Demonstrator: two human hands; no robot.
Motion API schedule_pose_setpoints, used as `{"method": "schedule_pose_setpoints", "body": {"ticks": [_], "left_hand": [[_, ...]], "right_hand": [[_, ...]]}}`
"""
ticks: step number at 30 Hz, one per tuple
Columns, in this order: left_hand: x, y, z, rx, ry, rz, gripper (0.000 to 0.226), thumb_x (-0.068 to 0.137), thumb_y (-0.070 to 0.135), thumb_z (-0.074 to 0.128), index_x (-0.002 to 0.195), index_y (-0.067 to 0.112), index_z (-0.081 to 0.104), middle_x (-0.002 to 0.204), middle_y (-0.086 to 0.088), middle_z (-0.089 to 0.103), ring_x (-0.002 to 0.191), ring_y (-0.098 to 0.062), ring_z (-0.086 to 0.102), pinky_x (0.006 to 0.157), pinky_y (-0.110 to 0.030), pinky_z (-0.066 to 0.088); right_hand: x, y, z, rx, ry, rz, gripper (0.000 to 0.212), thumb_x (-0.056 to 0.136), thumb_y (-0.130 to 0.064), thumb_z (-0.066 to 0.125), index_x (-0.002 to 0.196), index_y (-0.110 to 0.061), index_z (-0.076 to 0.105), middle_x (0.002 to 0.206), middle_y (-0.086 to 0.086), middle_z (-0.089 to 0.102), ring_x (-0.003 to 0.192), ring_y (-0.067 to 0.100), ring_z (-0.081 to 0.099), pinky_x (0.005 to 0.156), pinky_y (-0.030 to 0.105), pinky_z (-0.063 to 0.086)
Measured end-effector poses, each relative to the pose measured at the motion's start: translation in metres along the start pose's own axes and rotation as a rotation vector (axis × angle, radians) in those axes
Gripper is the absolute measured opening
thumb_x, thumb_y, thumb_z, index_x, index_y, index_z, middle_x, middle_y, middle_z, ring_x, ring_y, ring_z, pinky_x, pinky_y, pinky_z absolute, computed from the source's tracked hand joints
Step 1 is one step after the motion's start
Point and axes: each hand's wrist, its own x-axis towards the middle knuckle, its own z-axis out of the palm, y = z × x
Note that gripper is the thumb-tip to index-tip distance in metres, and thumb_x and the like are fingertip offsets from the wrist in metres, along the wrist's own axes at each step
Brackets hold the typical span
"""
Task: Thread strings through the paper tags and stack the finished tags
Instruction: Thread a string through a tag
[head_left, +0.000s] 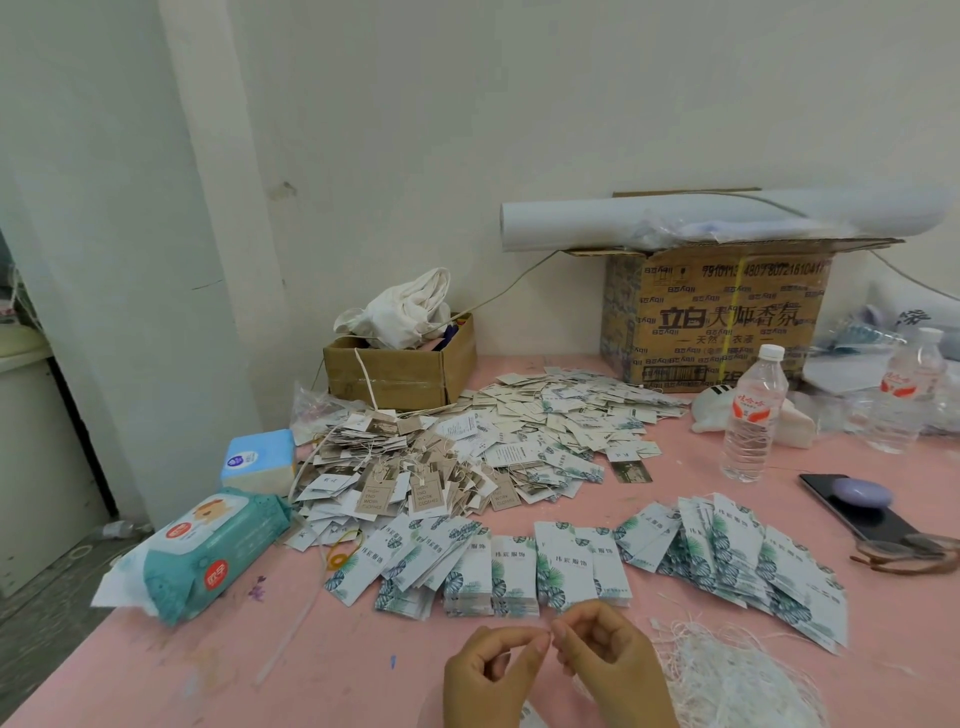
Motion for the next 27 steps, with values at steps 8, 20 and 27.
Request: {"method": "schedule_pose_setpoints", "body": {"ticks": [8,20,27], "left_hand": [[0.002,-0.006,-0.002,-0.024,-0.004,-0.018,0.017,0.072,0.018,0.084,0.066,0.033,0.078,0.057,-0.003,0.042,0.048,-0.006,0.028,0.050,-0.020,0.024],[0.002,-0.009,-0.003,0.039,-0.073,0.062,0.016,0.060,0.048,0.079,0.071,0.037,0.079,0.057,0.009,0.039,0.049,-0.003,0.032,0.051,-0.016,0.028],[-0.001,-0.002,-0.005,0.020,-0.076,0.053,0.012,0.062,0.046,0.080,0.070,0.038,0.079,0.056,0.008,0.035,0.049,-0.003,0.031,0.053,-0.016,0.025]], "right_hand": [[0.001,0.002,-0.002,0.026,-0.080,0.040,0.009,0.066,-0.009,0.078,0.073,-0.005,0.075,0.065,0.021,0.068,0.055,0.018,0.063,0.054,0.022,0.052],[0.000,0.002,-0.004,-0.054,-0.042,-0.012,0.032,0.063,-0.019,0.079,0.072,0.008,0.064,0.061,0.019,0.066,0.052,0.020,0.060,0.053,0.025,0.050],[-0.001,0.002,-0.005,-0.065,-0.023,0.009,0.033,0.062,-0.022,0.081,0.070,0.006,0.065,0.062,0.021,0.067,0.052,0.021,0.061,0.052,0.024,0.050]]}}
